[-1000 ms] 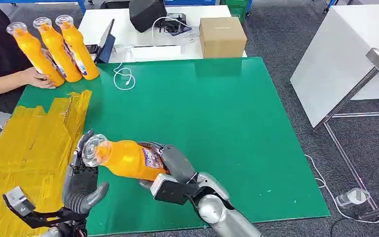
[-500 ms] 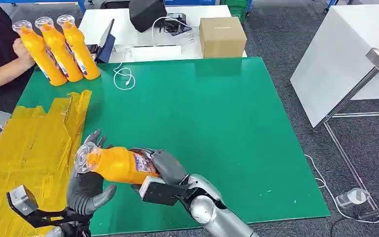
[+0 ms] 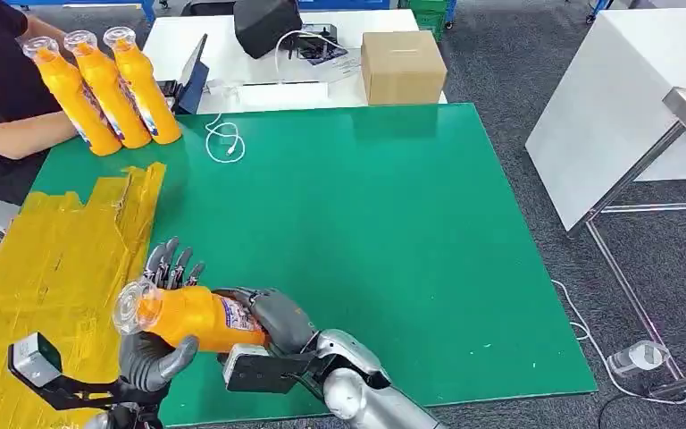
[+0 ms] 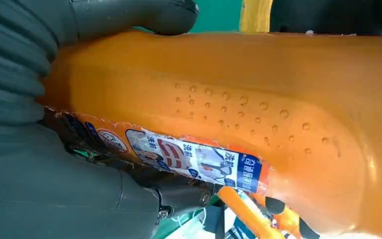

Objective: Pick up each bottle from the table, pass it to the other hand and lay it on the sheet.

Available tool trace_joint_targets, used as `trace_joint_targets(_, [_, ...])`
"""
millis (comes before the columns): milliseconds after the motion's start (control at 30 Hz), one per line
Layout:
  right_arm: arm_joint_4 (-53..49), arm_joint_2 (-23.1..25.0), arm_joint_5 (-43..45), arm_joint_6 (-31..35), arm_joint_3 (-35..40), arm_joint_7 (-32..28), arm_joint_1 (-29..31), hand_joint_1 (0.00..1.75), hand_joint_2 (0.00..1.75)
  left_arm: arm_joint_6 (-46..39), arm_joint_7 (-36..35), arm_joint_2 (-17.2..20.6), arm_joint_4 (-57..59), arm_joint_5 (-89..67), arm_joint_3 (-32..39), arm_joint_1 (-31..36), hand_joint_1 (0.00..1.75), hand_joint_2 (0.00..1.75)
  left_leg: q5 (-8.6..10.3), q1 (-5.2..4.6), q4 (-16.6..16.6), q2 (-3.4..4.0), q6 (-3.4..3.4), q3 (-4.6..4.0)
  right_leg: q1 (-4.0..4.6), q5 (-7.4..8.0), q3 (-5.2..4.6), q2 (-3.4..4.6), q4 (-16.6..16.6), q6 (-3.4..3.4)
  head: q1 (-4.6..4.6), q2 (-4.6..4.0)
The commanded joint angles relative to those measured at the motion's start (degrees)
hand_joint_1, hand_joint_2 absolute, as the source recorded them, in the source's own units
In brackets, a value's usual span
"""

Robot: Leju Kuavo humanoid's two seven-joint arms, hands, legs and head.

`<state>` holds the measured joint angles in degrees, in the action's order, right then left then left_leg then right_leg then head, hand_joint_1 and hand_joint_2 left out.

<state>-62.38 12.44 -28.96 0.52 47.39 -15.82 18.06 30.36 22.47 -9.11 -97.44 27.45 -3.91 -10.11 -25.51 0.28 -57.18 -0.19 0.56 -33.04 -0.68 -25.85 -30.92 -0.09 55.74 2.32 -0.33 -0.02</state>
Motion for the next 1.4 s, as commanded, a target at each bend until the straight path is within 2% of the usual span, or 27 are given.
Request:
trace_joint_targets(33, [5.97, -0.18, -0.28, -0.27, 3.89, 0.15, 2.75, 1.75, 1.75, 0.69, -0.4, 0.89, 3.38, 0.27, -0.66, 1.5, 1.75, 1.75, -0.01, 0.03, 0.07, 0.01, -0.02, 0.17, 0.03, -0.01, 0.18, 0.0, -0.09, -0.06, 0.0, 0.0])
trace_joint_targets(900, [8.6, -0.14, -0.78, 0.66, 3.63, 0.05, 2.7, 1.75, 1.75, 1.94, -0.49, 0.52, 3.88, 0.65, 0.07, 2.3, 1.75, 1.75, -0.01, 0.03, 0.06, -0.06, -0.02, 0.14, 0.03, -0.03, 0.17, -0.06, -0.09, -0.07, 0.0, 0.0])
trace_joint_targets(933, [8.57, -0.04, -1.29, 1.38, 3.38, 0.23, 2.6, 1.43, 1.75, 1.86, -0.48, 0.41, 3.71, 0.59, 0.17, 2.21, 1.75, 1.75, -0.04, 0.05, 0.08, -0.07, -0.04, 0.24, 0.06, -0.05, 0.28, -0.08, -0.12, -0.09, 0.0, 0.0])
trace_joint_targets(967, [8.04, 0.01, -2.01, 3.02, 2.82, 0.16, 2.2, 0.31, 1.75, 1.71, -0.47, 0.29, 3.57, 0.48, 0.3, 2.08, 1.75, 1.75, -0.01, 0.03, 0.07, -0.07, -0.02, 0.17, 0.03, -0.03, 0.19, -0.08, -0.09, -0.07, 0.0, 0.0])
trace_joint_targets(1000, [8.04, 0.01, -2.01, 3.02, 2.82, 0.16, 2.2, 0.31, 1.75, 1.71, -0.47, 0.29, 3.57, 0.48, 0.3, 2.08, 1.75, 1.75, 0.01, 0.01, 0.05, -0.07, -0.01, 0.09, 0.02, -0.01, 0.1, -0.07, -0.07, -0.04, -0.02, 0.0])
trace_joint_targets(1033, [8.04, 0.01, -2.01, 3.02, 2.82, 0.16, 2.2, 0.0, 1.75, 1.71, -0.47, 0.29, 3.57, 0.48, 0.3, 2.08, 1.75, 1.75, -0.02, 0.06, 0.07, -0.07, -0.03, 0.19, 0.07, -0.03, 0.22, -0.08, -0.12, -0.08, -0.02, 0.0])
trace_joint_targets(1067, [7.05, -0.17, -2.46, 2.89, 2.89, 0.32, 1.92, 0.0, 1.75, 1.78, -0.53, 0.27, 3.15, 0.38, 0.3, 1.73, 1.75, 1.75, -0.05, 0.08, 0.08, -0.06, -0.04, 0.29, 0.09, -0.05, 0.32, -0.07, -0.14, -0.11, 0.0, 0.0])
trace_joint_targets(1100, [7.03, -0.27, -2.66, 2.98, 2.64, 0.85, 1.96, 0.0, 0.0, 1.73, -0.58, 0.21, 3.23, 0.37, 0.32, 1.77, 1.75, 1.75, -0.03, 0.06, 0.07, -0.09, -0.03, 0.22, 0.07, -0.04, 0.27, -0.1, -0.14, -0.08, 0.0, 0.0])
trace_joint_targets(1400, [7.47, -0.22, -3.63, 3.41, 2.8, 1.28, 2.44, 0.0, 0.0, 1.85, -0.61, 0.24, 3.26, 0.36, 0.35, 1.84, 1.75, 1.75, -0.02, 0.04, 0.05, -0.06, -0.02, 0.16, 0.05, -0.03, 0.18, -0.07, -0.1, -0.07, 0.0, 0.0])
